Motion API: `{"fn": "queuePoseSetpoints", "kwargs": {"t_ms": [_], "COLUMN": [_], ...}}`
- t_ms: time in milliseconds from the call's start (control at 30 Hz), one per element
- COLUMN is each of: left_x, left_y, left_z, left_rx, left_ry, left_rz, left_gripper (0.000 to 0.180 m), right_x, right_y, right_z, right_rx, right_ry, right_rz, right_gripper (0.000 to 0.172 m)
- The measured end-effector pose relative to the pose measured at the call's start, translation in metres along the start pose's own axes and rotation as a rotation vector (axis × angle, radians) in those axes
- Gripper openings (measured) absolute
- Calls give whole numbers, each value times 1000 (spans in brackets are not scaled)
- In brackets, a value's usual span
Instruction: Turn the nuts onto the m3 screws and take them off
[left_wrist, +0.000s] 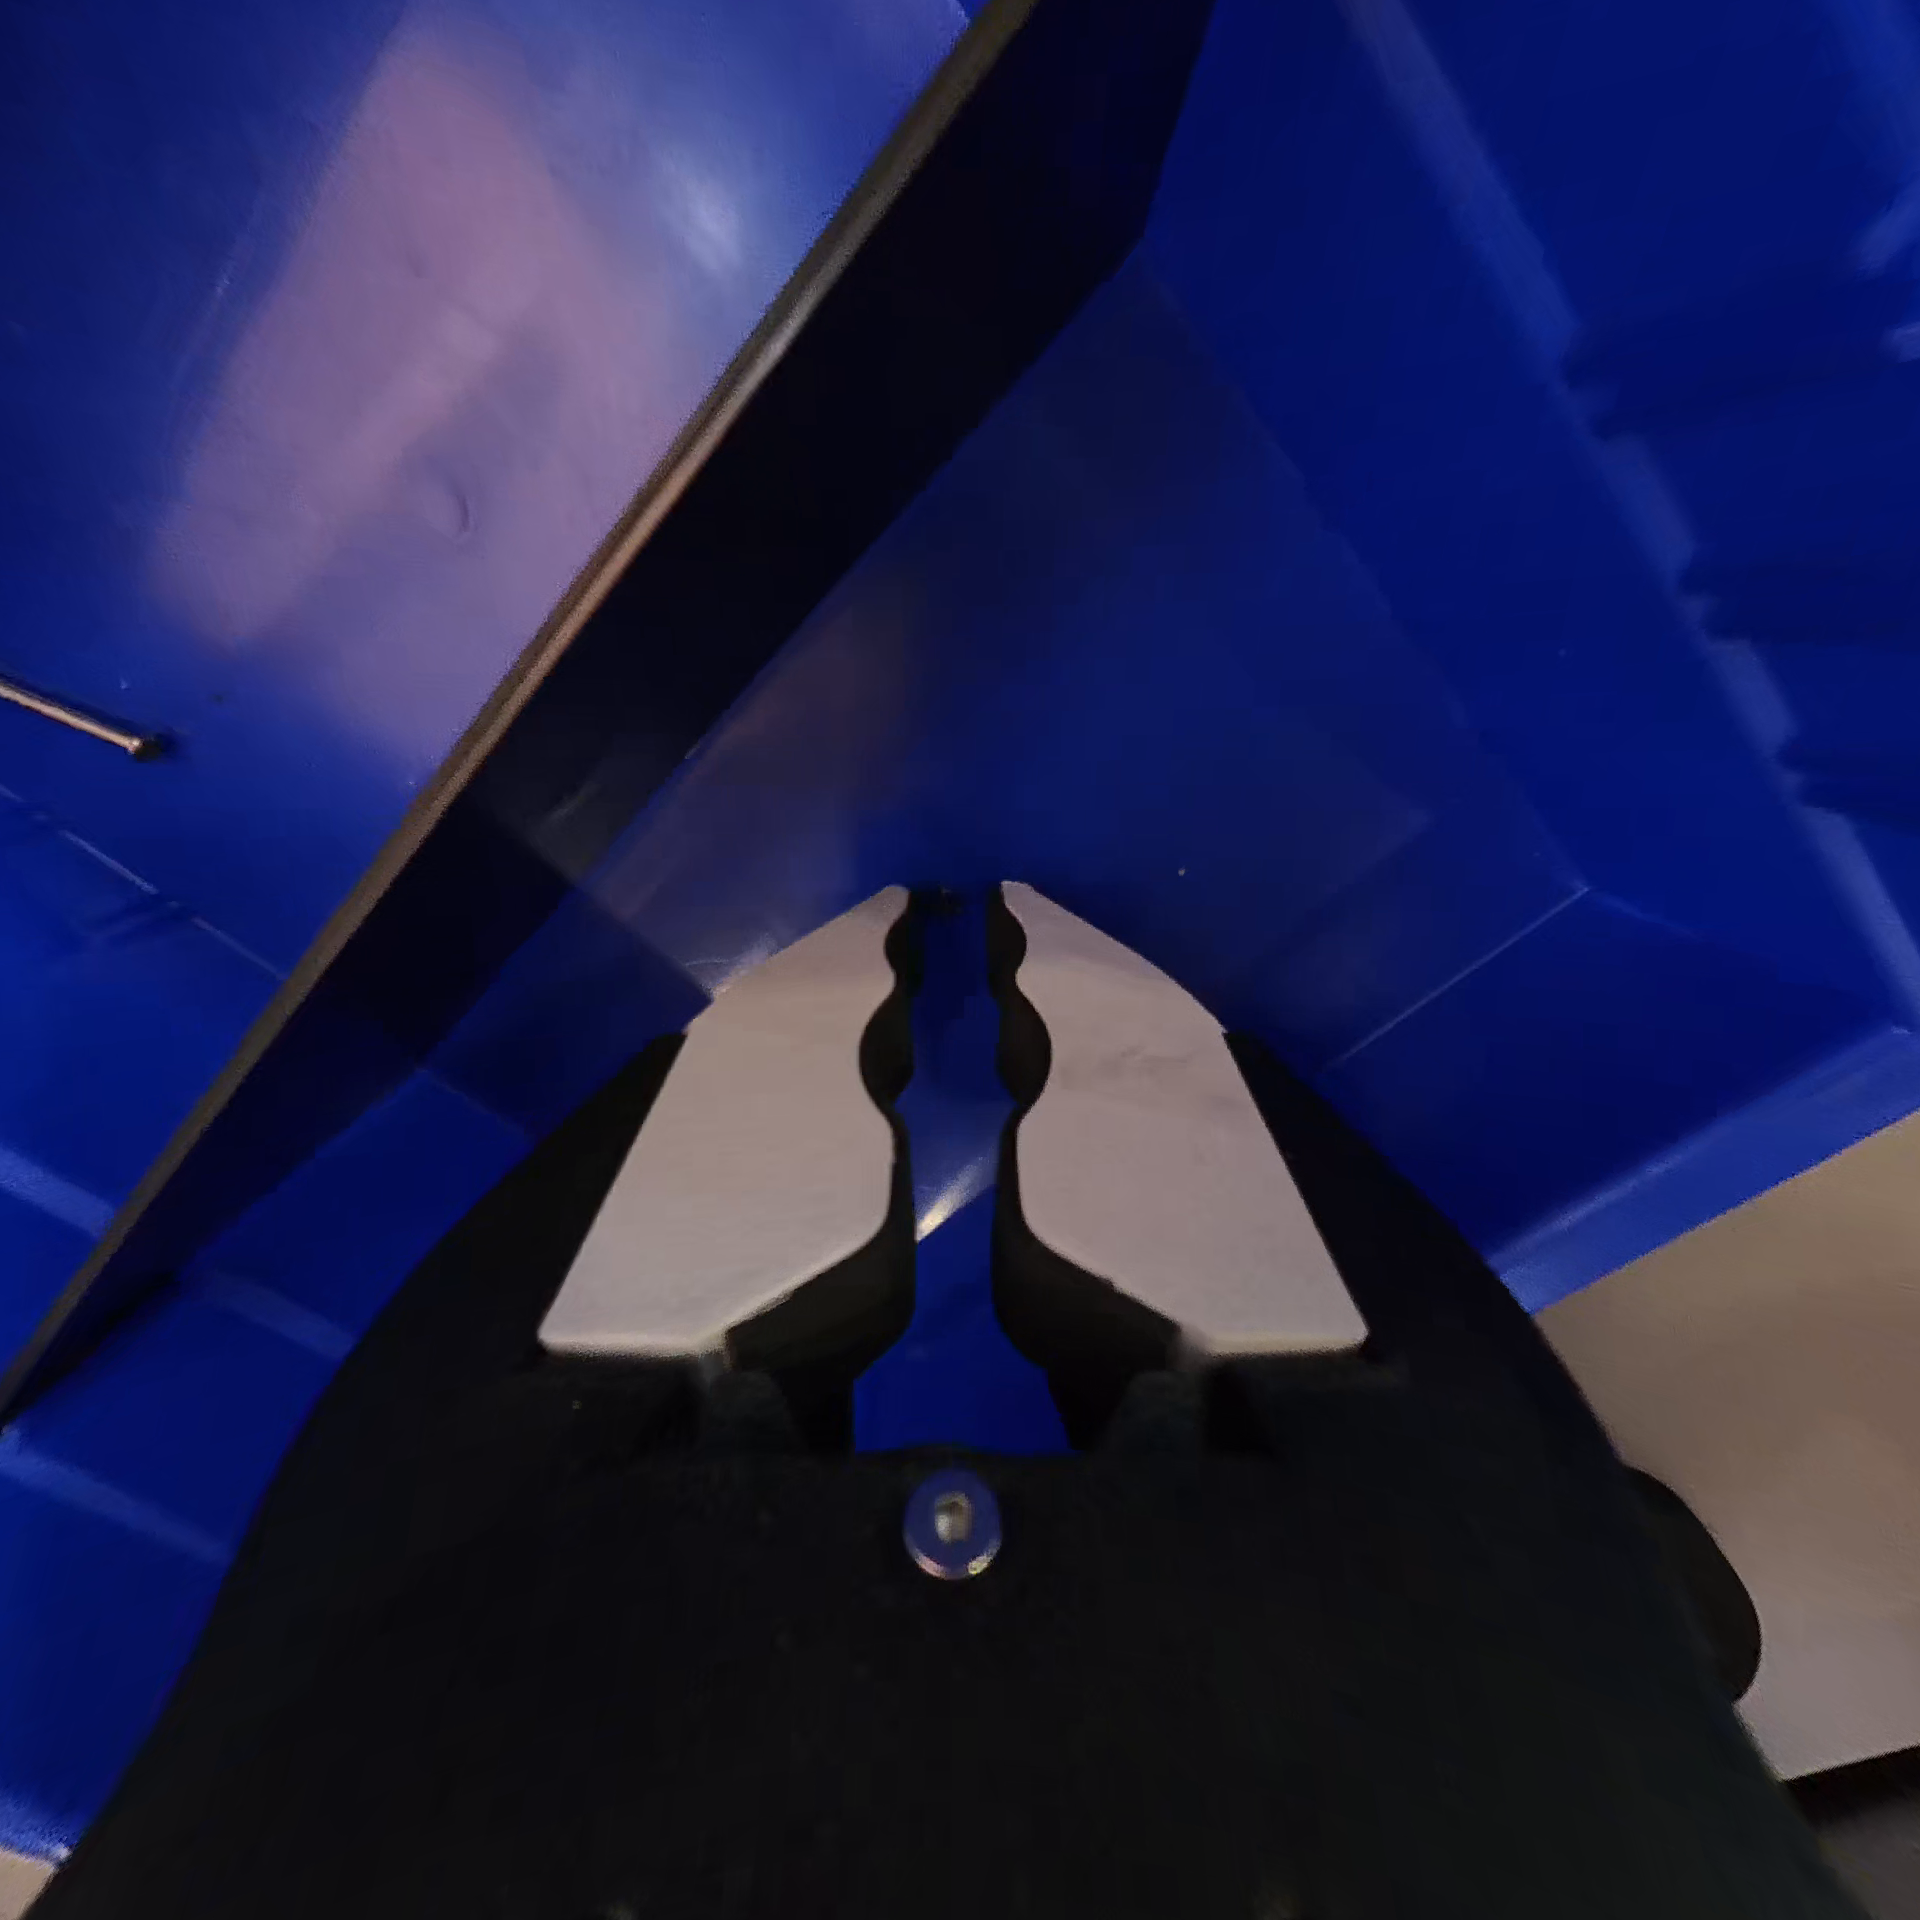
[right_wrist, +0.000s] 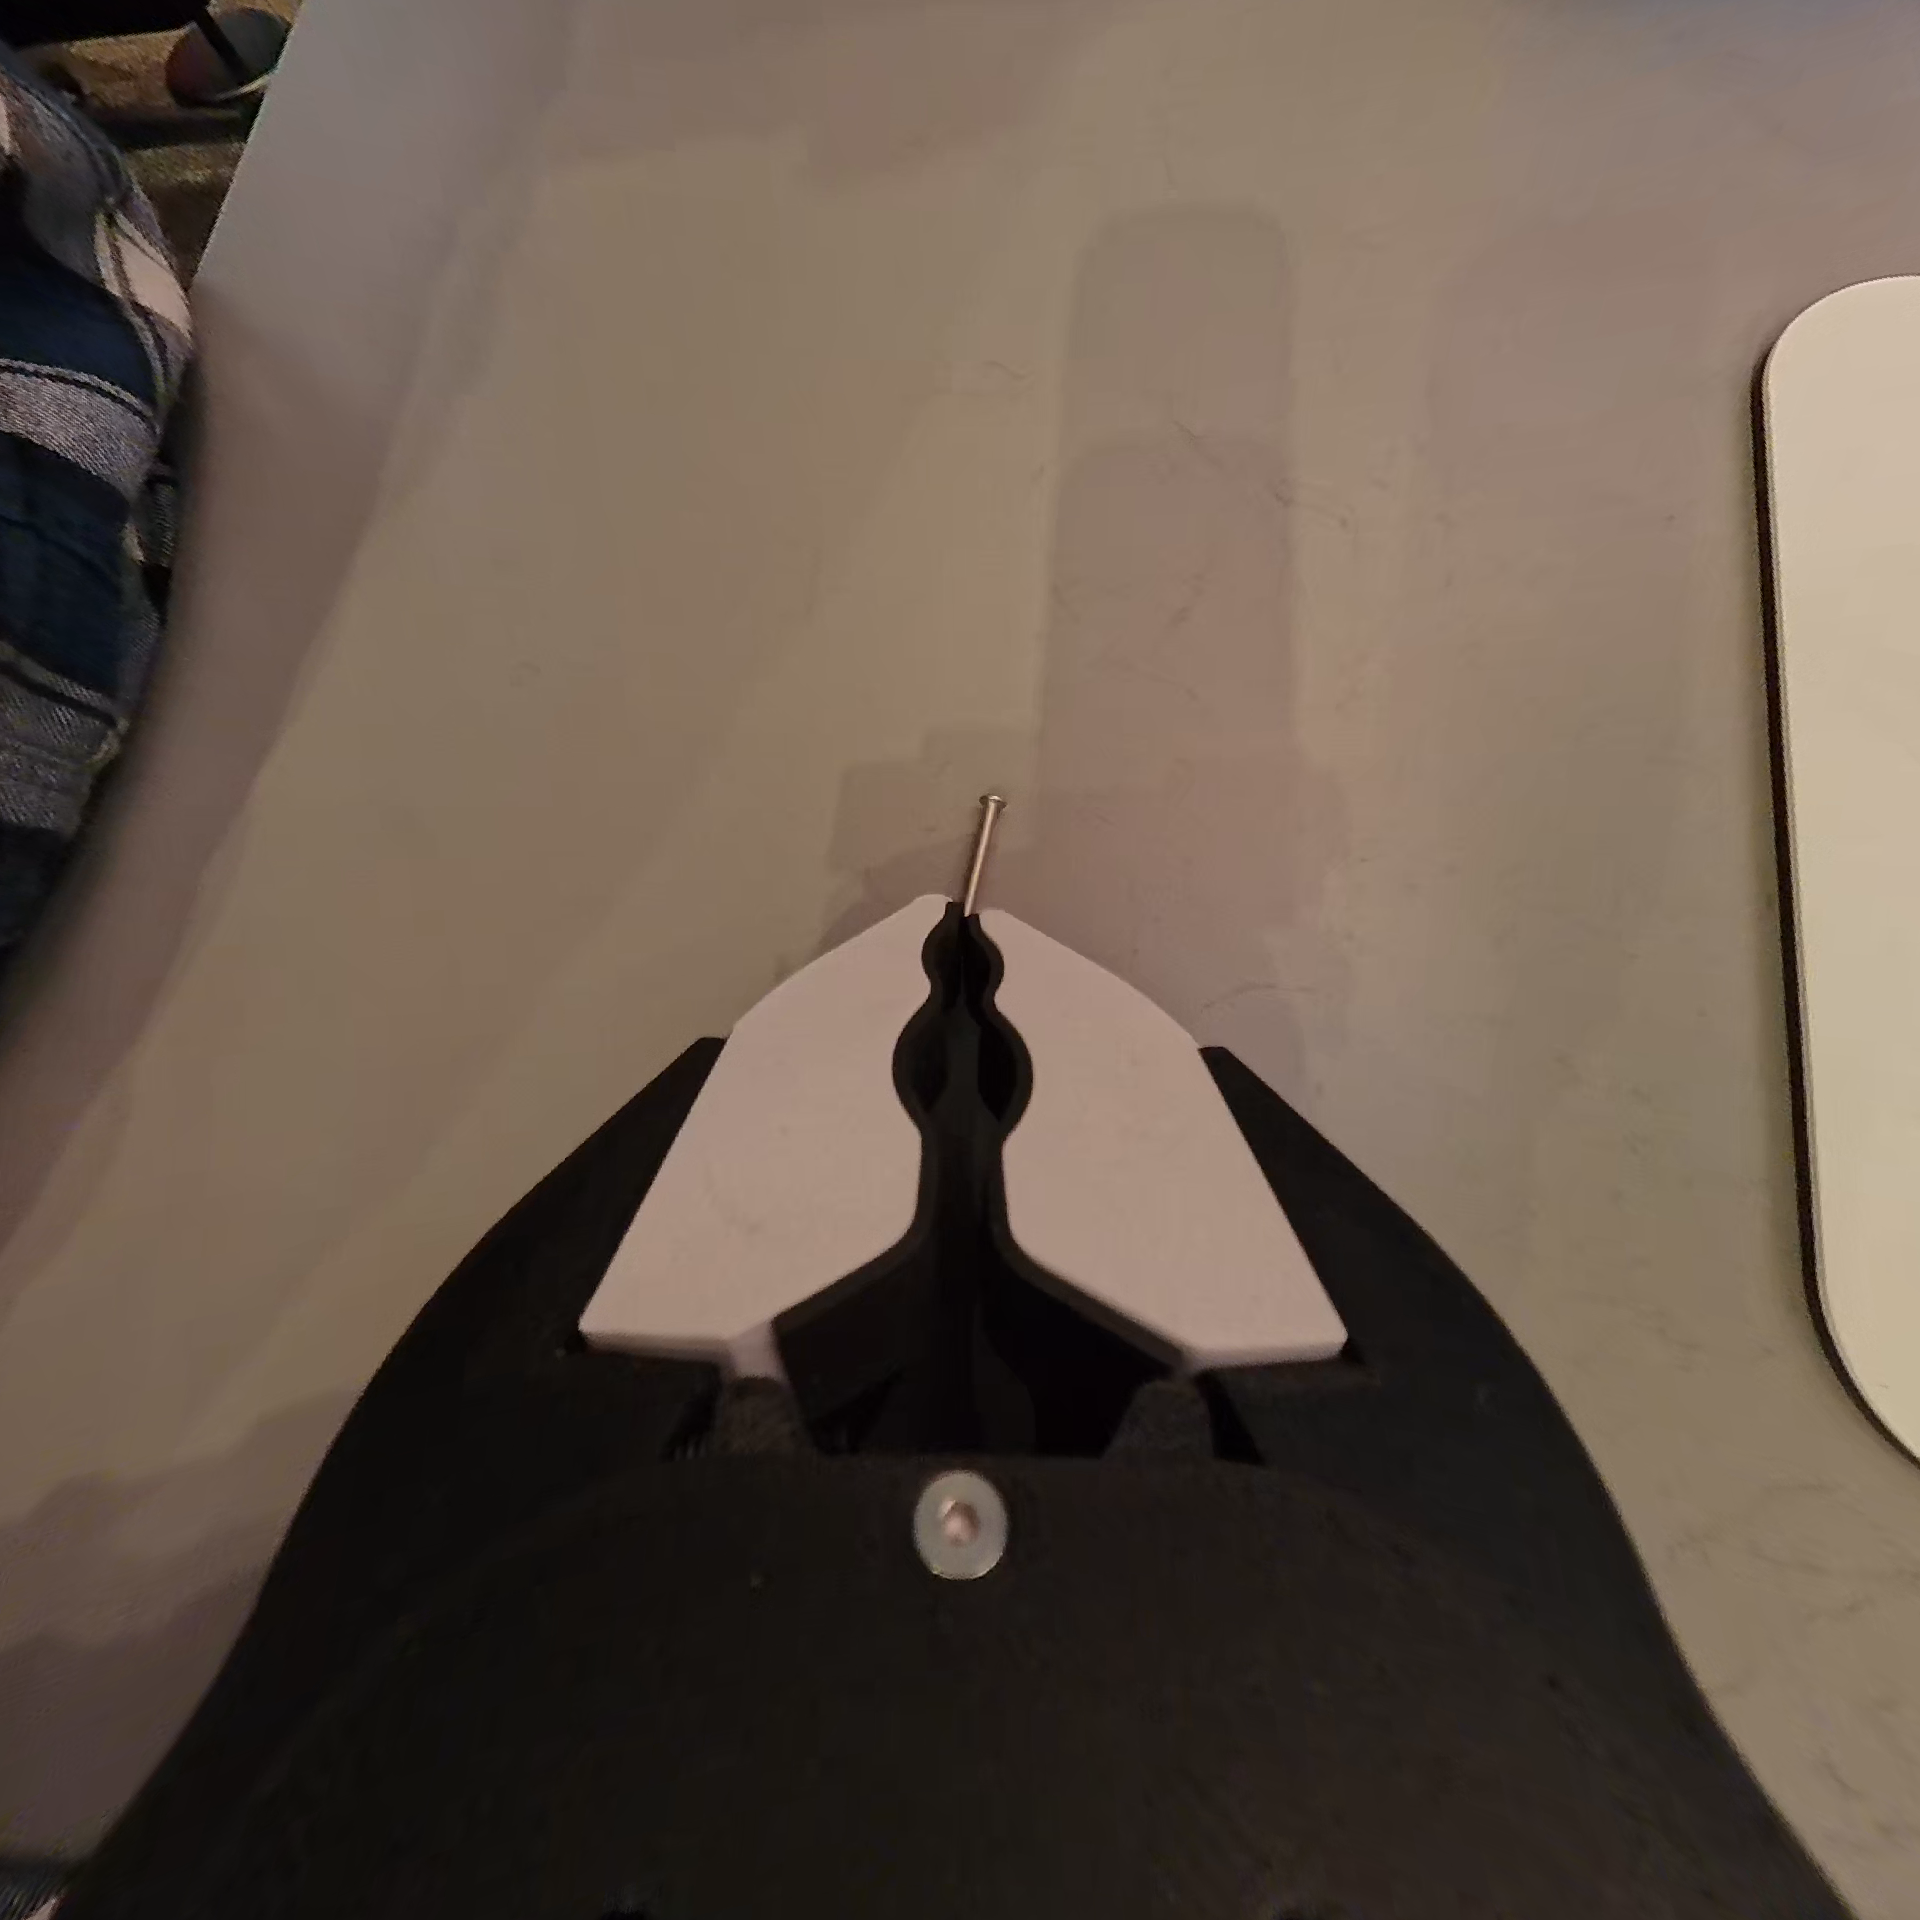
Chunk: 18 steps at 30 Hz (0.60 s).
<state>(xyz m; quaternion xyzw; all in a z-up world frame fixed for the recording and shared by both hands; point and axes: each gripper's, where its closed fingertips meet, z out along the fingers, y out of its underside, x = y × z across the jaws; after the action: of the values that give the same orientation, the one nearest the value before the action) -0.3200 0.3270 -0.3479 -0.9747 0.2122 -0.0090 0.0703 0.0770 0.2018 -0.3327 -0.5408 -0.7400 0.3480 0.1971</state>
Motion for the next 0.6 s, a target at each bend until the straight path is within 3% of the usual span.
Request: {"fn": "queuePoseSetpoints", "kwargs": {"t_ms": [600], "left_x": [6], "left_y": [-1], "left_z": [-4], "left_rx": [8], "left_ry": [19], "left_rz": [15], "left_gripper": [5], "right_x": [0], "right_y": [0], "right_z": [0], "right_rx": [0], "right_ry": [-2], "right_rz": [1], "right_gripper": [0]}}
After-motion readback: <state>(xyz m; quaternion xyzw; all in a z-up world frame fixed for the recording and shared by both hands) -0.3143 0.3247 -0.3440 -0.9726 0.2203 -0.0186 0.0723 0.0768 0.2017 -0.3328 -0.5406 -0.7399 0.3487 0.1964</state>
